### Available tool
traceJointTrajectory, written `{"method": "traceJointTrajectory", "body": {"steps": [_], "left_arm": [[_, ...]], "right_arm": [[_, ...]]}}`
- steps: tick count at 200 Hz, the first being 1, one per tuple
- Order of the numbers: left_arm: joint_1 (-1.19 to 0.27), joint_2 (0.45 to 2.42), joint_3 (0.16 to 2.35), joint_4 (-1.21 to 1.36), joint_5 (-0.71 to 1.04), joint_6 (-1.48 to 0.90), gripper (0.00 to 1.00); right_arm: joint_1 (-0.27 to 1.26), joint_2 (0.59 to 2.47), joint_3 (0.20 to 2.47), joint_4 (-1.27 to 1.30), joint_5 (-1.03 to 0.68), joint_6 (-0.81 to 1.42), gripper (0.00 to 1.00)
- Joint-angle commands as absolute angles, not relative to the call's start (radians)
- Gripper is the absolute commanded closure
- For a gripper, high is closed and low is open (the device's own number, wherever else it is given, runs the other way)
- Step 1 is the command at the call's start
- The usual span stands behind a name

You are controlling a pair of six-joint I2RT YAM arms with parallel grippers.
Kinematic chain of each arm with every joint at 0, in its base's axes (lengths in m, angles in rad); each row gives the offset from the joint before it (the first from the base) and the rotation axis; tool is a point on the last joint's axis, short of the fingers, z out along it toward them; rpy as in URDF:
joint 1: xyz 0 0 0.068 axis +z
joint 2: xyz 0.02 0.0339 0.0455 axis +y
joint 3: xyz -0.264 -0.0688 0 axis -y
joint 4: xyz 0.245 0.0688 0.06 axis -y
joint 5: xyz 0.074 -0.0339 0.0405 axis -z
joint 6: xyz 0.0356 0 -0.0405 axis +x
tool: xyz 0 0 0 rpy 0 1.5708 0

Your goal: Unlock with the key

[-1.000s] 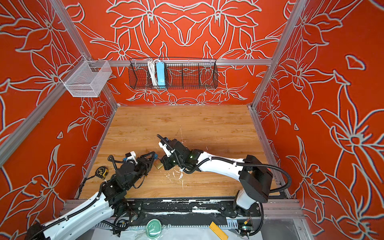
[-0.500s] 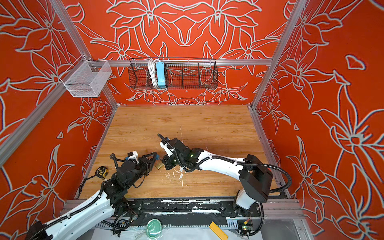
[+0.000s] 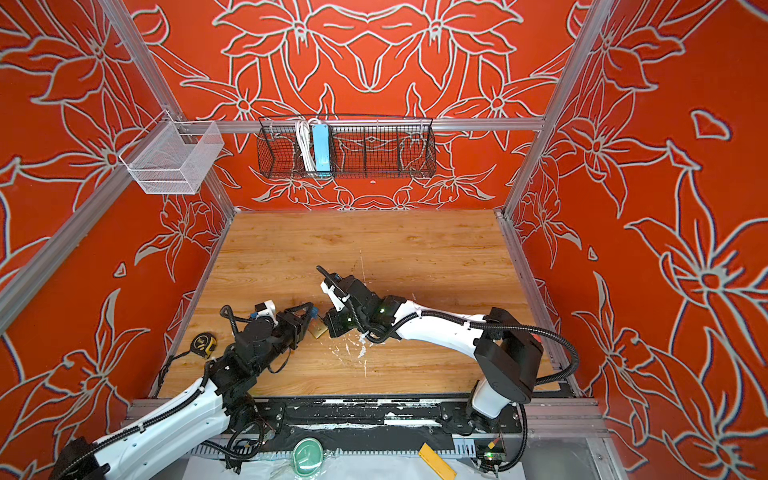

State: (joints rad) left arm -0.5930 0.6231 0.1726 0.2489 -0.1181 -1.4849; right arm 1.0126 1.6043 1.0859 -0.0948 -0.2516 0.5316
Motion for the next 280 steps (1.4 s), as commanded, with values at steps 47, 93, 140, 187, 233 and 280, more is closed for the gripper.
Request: {"method": "traceJointTrajectory", "body": {"steps": [47,93,140,187,233,280], "left_arm": [[-0.614,0.639,0.256,0.308,0.18,-1.355,1.0],[-0.614,0.646,0.276,0.301,0.156,-1.366,1.0],[-0.612,0.557,0.223,0.281,0.003,-1.425,1.0],[-0.613,0.485,0.208,0.192,-0.058,-1.486,1.0],[-0.612,0.482,0.208,0.186,-0.051,-1.507,1.0],[-0.612,0.51,0.226,0.189,-0.042,-1.491,1.0]], "right_arm": [[0.971,1.572,1.112,0.087,-0.304,0.498,1.0],[0.974,1.572,1.041,0.213,-0.35,0.537,1.0],[0.975,1.506,0.965,0.172,-0.305,0.538,1.0],[1.0,1.436,0.849,0.19,-0.275,0.563,1.0],[1.014,1.432,0.836,0.146,-0.263,0.57,1.0],[1.022,1.417,0.853,0.131,-0.264,0.581,1.0]]}}
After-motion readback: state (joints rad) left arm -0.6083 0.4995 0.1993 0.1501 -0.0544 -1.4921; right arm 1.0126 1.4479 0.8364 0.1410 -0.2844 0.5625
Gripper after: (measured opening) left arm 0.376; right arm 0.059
